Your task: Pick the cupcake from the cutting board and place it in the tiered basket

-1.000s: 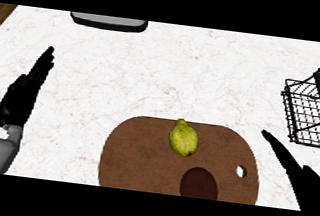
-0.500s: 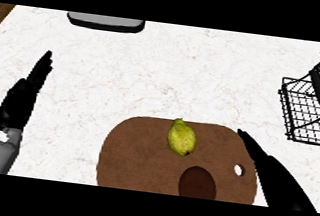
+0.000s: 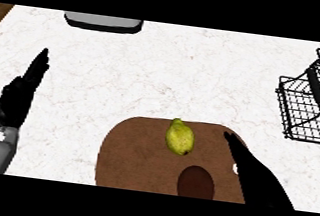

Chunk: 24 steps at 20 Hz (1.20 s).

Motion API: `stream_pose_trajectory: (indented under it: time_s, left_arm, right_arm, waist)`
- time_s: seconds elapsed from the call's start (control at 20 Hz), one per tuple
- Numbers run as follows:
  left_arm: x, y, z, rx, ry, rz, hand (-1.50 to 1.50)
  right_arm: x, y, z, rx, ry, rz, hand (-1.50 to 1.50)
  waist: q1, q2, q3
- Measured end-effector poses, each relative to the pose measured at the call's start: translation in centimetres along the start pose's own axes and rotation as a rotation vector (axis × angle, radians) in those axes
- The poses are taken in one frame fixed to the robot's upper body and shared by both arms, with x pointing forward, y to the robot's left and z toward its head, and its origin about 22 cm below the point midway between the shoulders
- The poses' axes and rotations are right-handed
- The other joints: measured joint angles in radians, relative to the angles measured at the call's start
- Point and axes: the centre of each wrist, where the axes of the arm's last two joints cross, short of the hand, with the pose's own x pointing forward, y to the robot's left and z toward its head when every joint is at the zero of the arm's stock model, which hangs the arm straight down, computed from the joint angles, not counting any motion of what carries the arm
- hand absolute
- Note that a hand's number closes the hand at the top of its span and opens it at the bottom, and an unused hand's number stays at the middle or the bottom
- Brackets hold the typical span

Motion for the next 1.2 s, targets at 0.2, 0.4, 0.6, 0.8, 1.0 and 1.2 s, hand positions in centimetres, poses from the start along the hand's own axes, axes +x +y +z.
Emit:
stream_pose_trajectory:
  time_s: [0.2, 0.4, 0.6, 0.8, 1.0, 1.2]
  left_arm:
    - [0.0, 0.2, 0.1, -0.004, -0.003, -0.003, 0.00]
    - [-0.2, 0.4, 0.1, 0.003, -0.001, -0.002, 0.00]
    - [0.1, -0.2, 0.2, 0.006, -0.005, -0.003, 0.00]
    - [-0.6, -0.6, 0.6, 0.004, 0.002, 0.003, 0.00]
    - [-0.5, -0.6, 0.5, -0.001, 0.002, 0.004, 0.00]
    - [-0.6, -0.3, 0.5, -0.002, 0.000, 0.000, 0.00]
  right_arm:
    - [0.2, 0.9, -0.2, -0.021, -0.005, 0.031, -1.50]
    - [0.2, 1.9, -0.1, -0.022, -0.005, 0.052, -1.50]
    - [0.3, 2.4, -0.3, -0.015, 0.008, 0.051, -1.50]
    - [0.0, 3.2, -0.7, -0.003, 0.039, 0.048, -1.50]
    - [0.0, 4.0, -1.2, 0.004, 0.058, 0.044, -1.50]
    - [0.5, 5.0, -1.8, 0.011, 0.068, 0.039, -1.50]
  waist:
    - [-0.002, 0.000, 0.000]
    - [-0.005, 0.000, 0.000]
    - [-0.007, 0.000, 0.000]
    - [-0.004, 0.001, 0.001]
    - [-0.003, 0.002, 0.001]
    - [-0.001, 0.003, 0.002]
